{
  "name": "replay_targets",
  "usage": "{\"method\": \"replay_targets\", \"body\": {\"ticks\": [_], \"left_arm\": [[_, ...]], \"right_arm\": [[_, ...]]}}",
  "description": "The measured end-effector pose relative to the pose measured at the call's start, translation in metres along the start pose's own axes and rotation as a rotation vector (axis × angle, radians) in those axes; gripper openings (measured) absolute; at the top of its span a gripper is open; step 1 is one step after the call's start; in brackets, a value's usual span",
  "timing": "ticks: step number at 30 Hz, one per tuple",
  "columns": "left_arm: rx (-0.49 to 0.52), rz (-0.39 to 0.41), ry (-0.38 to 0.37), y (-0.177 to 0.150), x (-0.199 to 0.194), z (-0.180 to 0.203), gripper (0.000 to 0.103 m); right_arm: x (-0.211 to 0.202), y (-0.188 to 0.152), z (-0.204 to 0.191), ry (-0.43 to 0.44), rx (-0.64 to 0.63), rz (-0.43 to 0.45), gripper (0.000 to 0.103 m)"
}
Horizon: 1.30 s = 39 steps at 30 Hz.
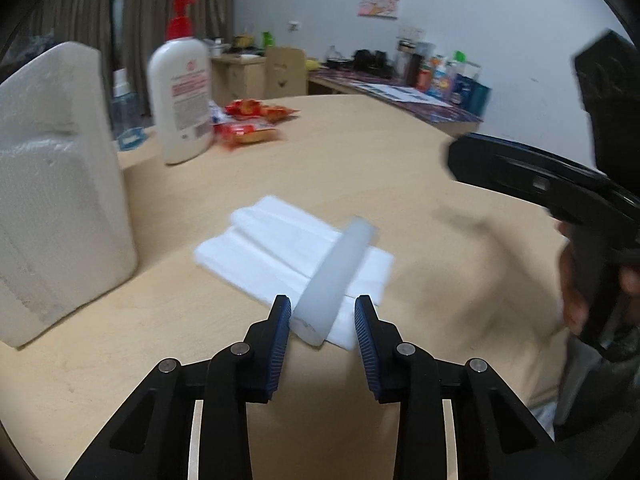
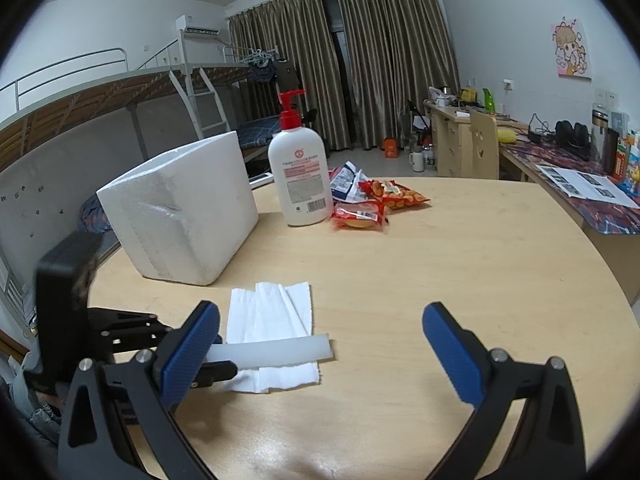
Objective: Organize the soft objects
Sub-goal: 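Close the left tool on the white foam bar and lift it off the tissue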
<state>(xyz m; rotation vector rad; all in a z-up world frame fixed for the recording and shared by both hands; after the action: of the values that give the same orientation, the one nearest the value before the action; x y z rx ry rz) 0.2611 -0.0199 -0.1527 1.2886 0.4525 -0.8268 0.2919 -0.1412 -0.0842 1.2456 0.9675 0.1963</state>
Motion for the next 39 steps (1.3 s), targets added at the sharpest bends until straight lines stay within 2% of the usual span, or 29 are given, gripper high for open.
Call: {"method": "replay_targets", "body": {"ticks": [2,13,17,21,39], "left_arm": [[0.013,-0.008,-0.027,-0.002,0.001,0.007,0.035],[0.007,-0.048,0.02,0.001,0.023,0.006,0.035],[0.027,-0.038,0.072,0.002,0.024,0.005,0.024],[0.019,-0.038,0.06,0.002,0.024,0.004,0.019],[0.02,0.095,0.031,0.024,-0.023,0.012,0.018]], "right_arm": [[0.0,0.0,0.0,-0.001,0.0,-0.001,0.103],[-0.005,0.0,0.003,-0.015,0.006,0.009,0.103],[-0.008,-0.001,0.01,-0.02,0.026,0.015,0.103],[-0.009,-0.002,0.013,-0.022,0.037,0.015,0.103],[-0.027,0.006,0.012,-0.049,0.028,0.041,0.103]]}}
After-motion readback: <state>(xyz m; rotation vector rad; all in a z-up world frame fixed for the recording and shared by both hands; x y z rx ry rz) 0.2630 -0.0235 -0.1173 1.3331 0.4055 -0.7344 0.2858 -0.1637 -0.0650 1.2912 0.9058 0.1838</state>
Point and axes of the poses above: each gripper's, at about its wrist camera, not at the fingertips, and x roughly the way its jaws point, z to its right, y to its top, the point moved 9 cm from there along x, roughly the way its jaws point, and after that the axes turned 10 degrees about -x, right-handed, at the moved point
